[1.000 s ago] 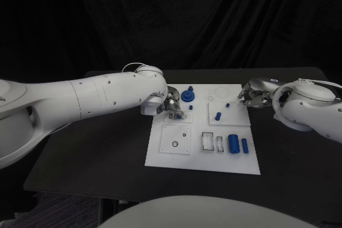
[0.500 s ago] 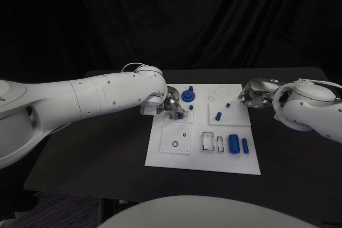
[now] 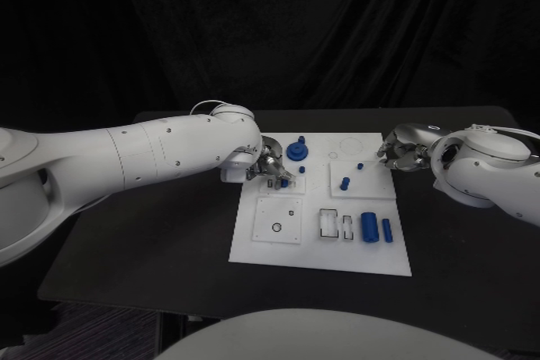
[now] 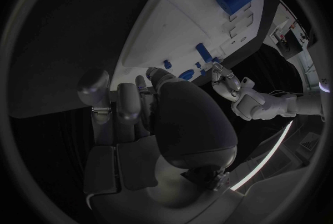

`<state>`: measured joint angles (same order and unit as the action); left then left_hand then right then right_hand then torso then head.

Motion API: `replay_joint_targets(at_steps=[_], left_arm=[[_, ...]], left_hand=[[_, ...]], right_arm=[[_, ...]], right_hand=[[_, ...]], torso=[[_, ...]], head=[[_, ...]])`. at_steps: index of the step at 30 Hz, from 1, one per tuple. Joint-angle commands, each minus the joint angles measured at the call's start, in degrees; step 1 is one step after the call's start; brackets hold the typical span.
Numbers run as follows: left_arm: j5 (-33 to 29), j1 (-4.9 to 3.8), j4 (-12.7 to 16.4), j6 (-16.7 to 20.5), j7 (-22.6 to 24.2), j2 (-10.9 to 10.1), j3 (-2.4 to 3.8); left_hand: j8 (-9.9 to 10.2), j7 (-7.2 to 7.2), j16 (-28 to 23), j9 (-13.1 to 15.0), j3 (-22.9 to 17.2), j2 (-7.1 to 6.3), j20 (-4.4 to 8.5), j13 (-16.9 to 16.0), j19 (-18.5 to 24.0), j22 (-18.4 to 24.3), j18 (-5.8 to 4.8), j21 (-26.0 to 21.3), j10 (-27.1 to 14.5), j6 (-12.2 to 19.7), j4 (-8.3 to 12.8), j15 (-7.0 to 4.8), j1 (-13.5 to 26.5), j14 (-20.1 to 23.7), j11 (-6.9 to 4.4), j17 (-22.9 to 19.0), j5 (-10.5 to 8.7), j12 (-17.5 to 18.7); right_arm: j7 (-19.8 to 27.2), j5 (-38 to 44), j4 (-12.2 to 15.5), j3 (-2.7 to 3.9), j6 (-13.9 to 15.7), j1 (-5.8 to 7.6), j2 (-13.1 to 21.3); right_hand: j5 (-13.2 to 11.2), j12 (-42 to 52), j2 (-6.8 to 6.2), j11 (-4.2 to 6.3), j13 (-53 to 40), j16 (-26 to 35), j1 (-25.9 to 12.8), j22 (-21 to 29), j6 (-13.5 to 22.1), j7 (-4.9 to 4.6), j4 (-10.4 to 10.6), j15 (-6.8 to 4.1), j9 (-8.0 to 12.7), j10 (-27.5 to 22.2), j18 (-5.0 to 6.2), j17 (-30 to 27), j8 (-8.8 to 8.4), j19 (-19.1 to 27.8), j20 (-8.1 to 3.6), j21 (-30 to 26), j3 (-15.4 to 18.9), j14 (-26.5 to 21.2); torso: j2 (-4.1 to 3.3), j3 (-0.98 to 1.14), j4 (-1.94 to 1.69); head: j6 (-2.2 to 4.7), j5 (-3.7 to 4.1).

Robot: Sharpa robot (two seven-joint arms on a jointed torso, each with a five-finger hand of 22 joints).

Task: Assemble the parts on the task board

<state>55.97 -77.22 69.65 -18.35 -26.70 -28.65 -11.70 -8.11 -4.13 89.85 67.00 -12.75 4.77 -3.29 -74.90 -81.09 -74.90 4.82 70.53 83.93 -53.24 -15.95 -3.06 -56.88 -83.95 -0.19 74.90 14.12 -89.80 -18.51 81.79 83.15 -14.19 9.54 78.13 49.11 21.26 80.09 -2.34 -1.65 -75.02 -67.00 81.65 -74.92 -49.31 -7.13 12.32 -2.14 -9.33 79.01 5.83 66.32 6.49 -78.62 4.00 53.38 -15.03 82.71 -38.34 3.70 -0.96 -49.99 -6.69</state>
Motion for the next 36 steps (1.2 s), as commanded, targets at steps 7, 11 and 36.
replay_joint_targets(at_steps=[7,11,36], left_arm=[[-0.2,0.66,0.5,2.3,0.9,-1.1,-0.38],[-0.2,0.69,0.7,3.1,1.6,-1.4,-0.38],[0.2,0.77,5.6,16.3,13.5,-5.5,-0.38]], left_hand=[[0.1,0.18,0.2,0.5,-1.4,-0.21,0.0,-15.1,-0.2,-9.3,-0.41,0.2,6.1,-0.4,2.8,-0.06,-3.4,-6.0,0.02,15.1,1.58,-0.2],[0.1,0.22,0.2,0.6,-1.8,-0.23,0.05,-15.1,-0.2,-9.3,-0.41,0.2,6.1,-0.4,3.3,-0.11,-4.0,-6.0,-0.02,15.1,1.67,-0.2],[-1.4,0.64,0.2,2.1,3.3,-1.57,0.34,-15.1,-2.2,-10.4,-1.21,4.1,6.1,-2.4,-0.1,-0.41,-1.4,-6.0,-0.34,15.1,-4.99,-0.2]], right_arm=[[-1.0,0.2,0.1,0.04,-0.5,-0.12,0.2],[-1.0,0.2,0.1,0.04,-0.5,-0.13,0.1],[-0.4,0.2,0.2,0.04,0.6,-0.14,0.6]], right_hand=[[0.3,-0.3,-0.01,-0.12,-1.9,0.3,-0.4,-5.6,-0.2,-0.35,0.0,-0.04,0.1,-0.3,0.78,0.0,-0.23,0.3,-0.05,-0.3,-0.4,-0.3],[0.3,-0.3,-0.01,-0.14,-1.9,0.3,-0.4,-5.6,-0.2,-0.37,0.0,-0.02,0.1,-0.3,0.8,-0.1,-0.24,0.3,-0.04,-0.5,-0.5,-0.3],[0.4,-0.2,-0.03,-0.16,-1.9,0.3,-0.5,-5.6,-0.2,-0.38,-0.1,0.0,0.1,-0.3,0.8,-0.1,-0.24,0.3,-0.02,-0.5,-0.5,-0.4]], torso=[[0.03,0.0,0.02],[-0.01,-0.06,0.05],[0.0,-0.01,0.03]], head=[[-0.01,-0.07],[-0.01,-0.17],[-0.01,-0.41]])
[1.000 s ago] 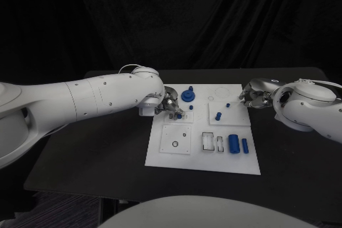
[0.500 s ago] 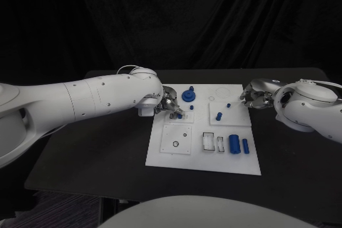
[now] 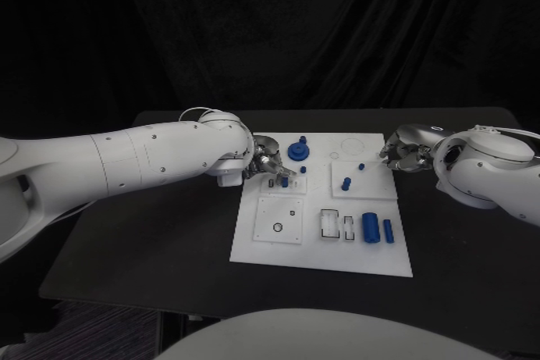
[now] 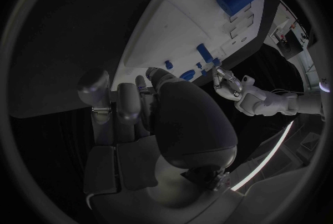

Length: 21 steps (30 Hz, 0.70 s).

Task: Assemble the parts on the task board

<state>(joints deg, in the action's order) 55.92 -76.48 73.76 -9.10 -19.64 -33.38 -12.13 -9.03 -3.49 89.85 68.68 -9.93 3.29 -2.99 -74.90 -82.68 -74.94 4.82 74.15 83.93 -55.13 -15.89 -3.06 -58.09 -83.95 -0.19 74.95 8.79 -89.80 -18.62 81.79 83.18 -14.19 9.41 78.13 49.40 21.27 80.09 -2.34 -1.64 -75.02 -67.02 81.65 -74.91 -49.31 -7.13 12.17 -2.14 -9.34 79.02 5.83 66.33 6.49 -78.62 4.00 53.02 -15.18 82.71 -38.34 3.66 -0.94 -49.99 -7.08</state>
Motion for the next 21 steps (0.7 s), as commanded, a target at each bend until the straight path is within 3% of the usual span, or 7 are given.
replay_joint_targets(at_steps=[1,3,7,9,15,19,21], left_arm=[[0.6,0.01,2.0,7.8,6.8,-1.2,0.06],[1.3,-0.1,3.0,9.2,7.5,-2.4,0.06],[1.9,-0.48,4.1,10.7,7.9,-4.2,0.06],[2.0,-0.67,4.4,11.1,8.0,-4.9,0.06],[2.2,-1.19,4.6,11.8,7.2,-6.8,0.06],[2.3,-1.28,3.6,10.9,5.4,-7.1,0.06],[2.3,-1.29,3.0,10.6,4.8,-7.1,0.06]], left_hand=[[-1.5,0.28,0.2,1.5,1.3,0.03,0.22,-15.1,-0.9,-10.5,-1.32,1.1,6.1,-0.8,-0.5,-0.58,-0.2,-6.0,-0.56,15.1,1.16,-0.2],[-2.4,0.49,0.2,2.8,1.8,0.06,0.42,-15.1,-1.1,-10.6,-1.41,1.5,6.1,-0.5,-0.2,-0.8,-1.5,-6.0,-0.77,15.1,2.83,-0.2],[-3.1,0.61,0.2,3.6,2.1,0.36,0.53,-15.1,-1.1,-10.6,-1.42,1.6,6.1,-0.3,-0.3,-0.91,-2.3,-6.0,-0.89,15.1,4.09,-0.2],[-3.9,0.73,0.2,5.0,2.2,0.4,0.65,-15.1,-1.1,-10.6,-1.42,1.6,6.1,0.3,0.0,-1.04,-3.6,-6.0,-0.98,15.1,5.88,-0.2],[-6.3,1.18,0.2,7.9,1.8,0.46,0.89,-15.1,-1.3,-10.7,-1.5,2.0,6.1,1.3,1.2,-1.3,-7.0,-6.0,-1.37,15.1,8.35,-0.2],[-7.5,1.25,0.2,8.0,1.1,0.25,1.04,-15.1,-1.4,-10.8,-1.56,2.4,6.1,2.1,2.3,-1.45,-8.7,-6.0,-1.5,15.1,8.08,-0.2],[-7.7,1.24,0.2,8.0,1.1,0.18,1.05,-15.1,-1.4,-10.8,-1.56,2.3,6.1,2.3,2.3,-1.45,-8.8,-6.0,-1.47,15.1,7.77,-0.2]], right_arm=[[-0.1,0.2,0.2,0.04,1.0,-0.13,0.4],[0.5,0.2,0.2,0.04,2.1,-0.13,0.6],[1.6,0.2,0.4,0.04,4.2,-0.11,1.1],[2.1,0.2,0.6,0.04,5.2,-0.11,1.4],[4.4,0.0,1.4,0.04,9.6,-0.09,2.5],[6.4,0.0,1.8,0.04,13.0,-0.09,2.9],[7.2,0.0,1.9,0.04,14.3,-0.1,3.0]], right_hand=[[0.4,-0.2,-0.03,-0.16,-1.9,0.4,-0.5,-5.6,-0.2,-0.38,0.1,0.0,0.1,-0.3,0.8,-0.1,-0.24,0.3,-0.02,-0.2,-0.4,-0.4],[0.4,-0.1,-0.01,-0.19,-2.0,0.3,-0.5,-5.6,-0.4,-0.36,0.1,0.02,0.0,-0.2,0.77,0.0,-0.1,0.3,-0.01,-0.1,-0.4,-0.3],[0.3,0.1,-0.09,-0.2,-2.3,-0.1,-0.7,-5.8,-0.8,-0.32,0.0,0.03,0.0,0.0,0.68,0.3,0.08,0.1,0.01,0.4,-0.4,-0.2],[0.3,0.3,-0.11,-0.23,-2.5,-0.4,-0.9,-5.9,-1.2,-0.27,0.1,0.04,-0.1,0.3,0.61,0.6,0.26,-0.1,0.03,0.8,-0.4,0.0],[0.3,1.0,-0.2,-0.32,-3.3,-1.3,-1.2,-6.3,-2.0,-0.17,0.1,0.08,-0.2,1.0,0.33,1.4,0.64,-0.8,0.05,2.3,-0.4,0.4],[0.0,1.6,-0.44,-0.16,-3.9,-2.2,-1.8,-6.8,-2.1,-0.11,0.4,-0.02,-0.2,1.7,0.1,2.2,0.66,-1.4,0.01,3.8,-0.2,0.9],[-0.1,1.7,-0.48,-0.09,-4.0,-2.5,-1.8,-6.9,-2.1,-0.08,0.4,-0.07,-0.2,1.8,0.01,2.5,0.63,-1.7,-0.02,4.3,-0.2,1.1]], torso=[[-0.01,0.01,0.02],[0.0,0.01,0.02],[0.0,-0.01,0.01],[0.0,-0.02,0.01],[0.11,-0.01,-0.03],[0.18,0.12,0.03],[0.09,0.05,-0.05]], head=[[-0.01,-0.07],[-0.01,-0.19],[-0.01,-0.21],[-0.01,-0.2],[-0.01,-0.39],[-0.01,-0.69],[-0.01,-0.66]])
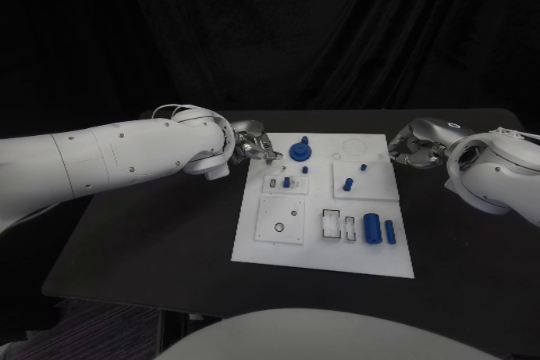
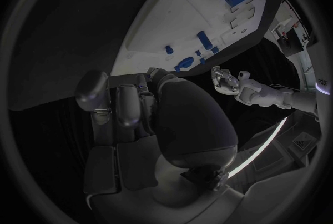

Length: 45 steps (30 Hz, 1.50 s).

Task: Assemble the parts on the task board

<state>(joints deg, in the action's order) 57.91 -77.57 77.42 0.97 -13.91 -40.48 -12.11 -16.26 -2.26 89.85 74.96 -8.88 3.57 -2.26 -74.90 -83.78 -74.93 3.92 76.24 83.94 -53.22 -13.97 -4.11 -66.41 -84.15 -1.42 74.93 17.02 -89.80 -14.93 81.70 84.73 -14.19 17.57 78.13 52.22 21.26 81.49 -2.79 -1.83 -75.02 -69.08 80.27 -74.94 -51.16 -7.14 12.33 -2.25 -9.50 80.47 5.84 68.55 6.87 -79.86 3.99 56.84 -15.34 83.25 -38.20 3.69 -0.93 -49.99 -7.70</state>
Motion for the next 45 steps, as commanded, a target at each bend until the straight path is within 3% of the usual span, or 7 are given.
replay_joint_targets(at_steps=[1,6,13,17,25,32,45], left_arm=[[0.3,-0.2,-1.0,0.6,-1.2,0.1,0.03],[0.3,-0.2,-3.3,0.3,-2.0,0.6,0.03],[4.2,-0.03,-6.6,-0.1,-0.6,2.4,0.03],[5.1,0.11,-8.6,-0.5,-0.4,3.7,0.02],[5.7,0.33,-12.1,-1.7,-0.1,5.9,0.03],[5.8,0.43,-13.0,-3.4,-0.4,6.9,0.03],[5.8,0.79,-14.8,-6.9,-2.3,8.5,0.03]], left_hand=[[-1.2,-0.02,0.2,1.8,0.1,-0.14,0.34,-15.1,-0.3,-10.8,-0.68,0.3,6.1,0.6,0.3,-0.39,-0.5,-5.9,-0.23,15.1,-1.08,-0.2],[-3.7,-0.14,0.2,1.7,0.5,0.23,0.28,-15.1,-0.3,-10.8,-0.7,0.5,6.1,1.6,-0.8,-0.31,0.1,-5.9,-0.13,15.1,-5.36,-0.2],[-5.3,-0.44,0.2,1.7,1.8,0.28,0.12,-15.1,-0.3,-10.8,-0.69,0.4,6.1,2.7,-2.6,-0.11,2.0,-5.9,0.12,15.1,-7.52,-0.2],[-6.3,-0.44,0.2,1.7,2.6,0.18,0.08,-15.1,-0.3,-10.8,-0.71,0.6,6.1,2.9,-2.6,-0.07,2.7,-5.9,0.14,15.1,-7.15,-0.2],[-8.3,-0.44,0.2,1.7,6.0,1.09,0.02,-15.1,-0.3,-10.8,-0.68,0.5,6.1,3.6,-2.7,-0.05,7.3,-5.9,0.16,15.1,-8.73,-0.2],[-8.4,-0.43,0.2,1.6,6.5,1.19,0.02,-15.1,-0.1,-10.7,-0.61,0.2,6.1,3.7,-2.7,-0.05,7.7,-5.9,0.16,15.1,-8.89,-0.2],[-8.1,-0.42,0.2,1.4,6.7,1.71,-0.01,-15.1,0.2,-10.5,-0.5,-0.3,6.1,4.0,-2.4,-0.01,7.2,-5.9,0.18,15.1,-7.71,-0.2]], right_arm=[[3.7,0.0,0.4,0.04,6.5,-0.1,0.3],[4.7,0.0,0.5,0.04,7.9,-0.1,0.3],[6.3,-0.9,0.6,0.04,10.0,-0.12,0.3],[6.3,-1.1,0.6,0.04,9.8,-0.12,0.3],[5.5,-1.2,0.4,0.04,8.6,-0.13,0.3],[5.0,-1.2,0.2,0.04,7.8,-0.13,0.0],[4.4,-1.2,0.1,0.04,6.7,-0.14,-0.2]], right_hand=[[-0.1,0.3,-0.03,0.1,-4.1,-0.5,-0.5,-6.9,-0.3,-0.07,0.3,0.04,0.0,0.4,0.0,0.3,0.25,-0.4,0.0,0.5,-0.1,0.5],[-0.3,0.4,-0.06,0.18,-4.2,-0.7,-0.6,-7.0,-0.3,-0.01,0.4,-0.04,0.0,0.6,-0.05,0.5,0.24,-0.6,-0.06,0.9,0.0,0.7],[-0.1,0.7,-0.19,0.22,-4.5,-1.1,-0.6,-7.2,-0.4,0.05,0.4,-0.1,0.0,0.8,-0.18,0.9,0.28,-0.9,-0.12,1.6,0.0,0.9],[-0.1,0.7,-0.24,0.23,-4.5,-1.2,-0.7,-7.2,-0.4,0.05,0.5,-0.12,0.0,0.8,-0.18,0.9,0.28,-1.0,-0.14,1.6,0.0,0.9],[-0.1,0.6,-0.24,0.21,-4.4,-1.0,-0.8,-7.2,-0.4,0.07,0.5,-0.12,0.0,0.7,-0.14,0.7,0.28,-0.9,-0.15,1.4,0.0,0.9],[0.0,0.5,-0.2,0.18,-4.2,-0.9,-0.7,-7.1,-0.4,0.1,0.5,-0.11,0.0,0.7,-0.1,0.6,0.28,-0.9,-0.16,1.2,0.0,0.9],[0.1,0.4,-0.18,0.15,-4.1,-0.7,-0.7,-7.0,-0.4,0.1,0.5,-0.09,0.0,0.5,-0.04,0.4,0.27,-0.8,-0.16,0.8,-0.1,0.8]], torso=[[-0.12,-0.03,-0.13],[-0.24,-0.14,-0.2],[-0.28,-0.21,-0.17],[-0.3,-0.23,-0.22],[-0.26,-0.18,-0.05],[-0.25,-0.23,0.04],[-0.18,-0.11,0.0]], head=[[-0.01,-0.03],[-0.01,-0.22],[-0.01,-0.27],[-0.01,-0.15],[-0.01,-0.17],[-0.01,-0.2],[-0.01,-0.04]])
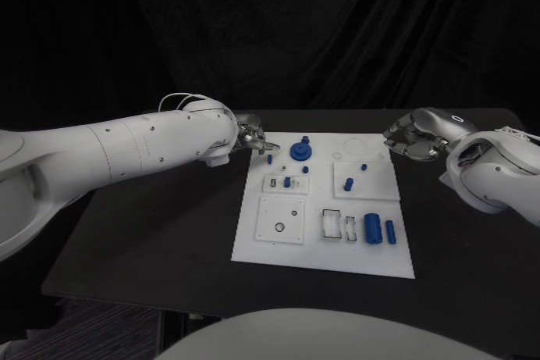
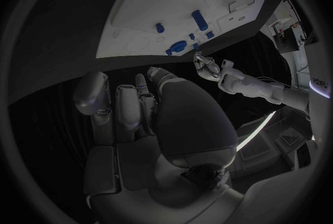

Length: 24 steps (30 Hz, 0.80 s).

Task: Assemble the parts on the task board

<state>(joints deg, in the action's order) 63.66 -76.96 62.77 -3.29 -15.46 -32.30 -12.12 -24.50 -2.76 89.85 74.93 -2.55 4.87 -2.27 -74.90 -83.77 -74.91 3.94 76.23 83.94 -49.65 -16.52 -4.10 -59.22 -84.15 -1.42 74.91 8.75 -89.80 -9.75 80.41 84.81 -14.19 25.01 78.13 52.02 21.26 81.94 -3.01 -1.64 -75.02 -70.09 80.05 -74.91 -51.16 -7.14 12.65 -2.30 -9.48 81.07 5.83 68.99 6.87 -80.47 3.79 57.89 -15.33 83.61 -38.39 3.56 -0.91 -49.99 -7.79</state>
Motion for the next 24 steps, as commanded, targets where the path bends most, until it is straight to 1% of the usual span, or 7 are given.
replay_joint_targets(at_steps=[1,10,11,24], left_arm=[[0.1,0.22,-0.2,-2.9,-0.9,0.4,0.04],[0.1,0.5,-0.8,-3.3,-1.4,1.0,0.04],[0.1,0.52,-0.9,-3.2,-1.4,1.1,0.04],[0.1,0.62,-1.8,-3.7,-1.0,2.0,0.04]], left_hand=[[0.1,0.08,0.2,1.4,0.4,0.45,-0.01,-15.1,0.2,-10.6,-0.53,-0.3,6.1,0.4,0.2,-0.02,-0.1,-5.9,0.17,15.1,0.66,-0.2],[0.5,0.1,0.2,1.3,0.3,0.68,-0.02,-15.1,0.3,-10.5,-0.48,-0.5,6.1,0.3,0.6,-0.01,-1.2,-5.9,0.16,15.1,1.42,-0.2],[0.5,0.1,0.2,1.3,0.3,0.71,-0.03,-15.1,0.3,-10.5,-0.48,-0.5,6.1,0.3,0.7,-0.02,-1.4,-5.9,0.16,15.1,1.54,-0.2],[0.9,0.03,0.2,1.3,0.1,0.87,-0.04,-15.1,0.5,-10.4,-0.38,-1.0,6.1,0.5,0.9,0.0,-2.0,-5.9,0.2,15.1,1.84,-0.2]], right_arm=[[-0.8,0.1,0.0,0.04,-0.8,-0.14,0.0],[-1.3,0.1,-0.1,0.04,-1.8,-0.14,-0.1],[-1.4,0.1,-0.1,0.04,-1.9,-0.14,-0.2],[-2.1,0.1,-0.2,0.04,-3.2,-0.15,-0.3]], right_hand=[[0.1,-0.1,0.05,-0.05,-4.0,0.4,-0.4,-7.0,-0.4,0.1,0.1,-0.04,0.0,-0.1,0.01,-0.1,0.27,-0.1,0.04,-0.5,-0.1,0.4],[0.2,-0.3,0.05,-0.09,-3.8,0.7,-0.4,-6.9,-0.4,0.07,0.1,-0.01,0.0,-0.4,0.08,-0.5,0.25,0.0,0.05,-0.9,-0.2,0.3],[0.2,-0.3,0.05,-0.09,-3.8,0.7,-0.4,-6.9,-0.4,0.07,0.1,-0.01,0.0,-0.4,0.08,-0.5,0.25,0.0,0.05,-0.9,-0.2,0.3],[0.3,-0.5,0.03,-0.14,-3.6,0.9,-0.4,-6.8,-0.4,0.02,0.1,0.04,0.0,-0.5,0.14,-0.7,0.21,0.2,0.07,-1.4,-0.2,0.2]], torso=[[0.01,0.01,-0.04],[0.04,0.02,0.0],[0.03,0.02,-0.04],[-0.01,0.0,-0.08]], head=[[-0.01,0.06],[-0.01,0.13],[-0.01,0.13],[-0.01,0.26]])
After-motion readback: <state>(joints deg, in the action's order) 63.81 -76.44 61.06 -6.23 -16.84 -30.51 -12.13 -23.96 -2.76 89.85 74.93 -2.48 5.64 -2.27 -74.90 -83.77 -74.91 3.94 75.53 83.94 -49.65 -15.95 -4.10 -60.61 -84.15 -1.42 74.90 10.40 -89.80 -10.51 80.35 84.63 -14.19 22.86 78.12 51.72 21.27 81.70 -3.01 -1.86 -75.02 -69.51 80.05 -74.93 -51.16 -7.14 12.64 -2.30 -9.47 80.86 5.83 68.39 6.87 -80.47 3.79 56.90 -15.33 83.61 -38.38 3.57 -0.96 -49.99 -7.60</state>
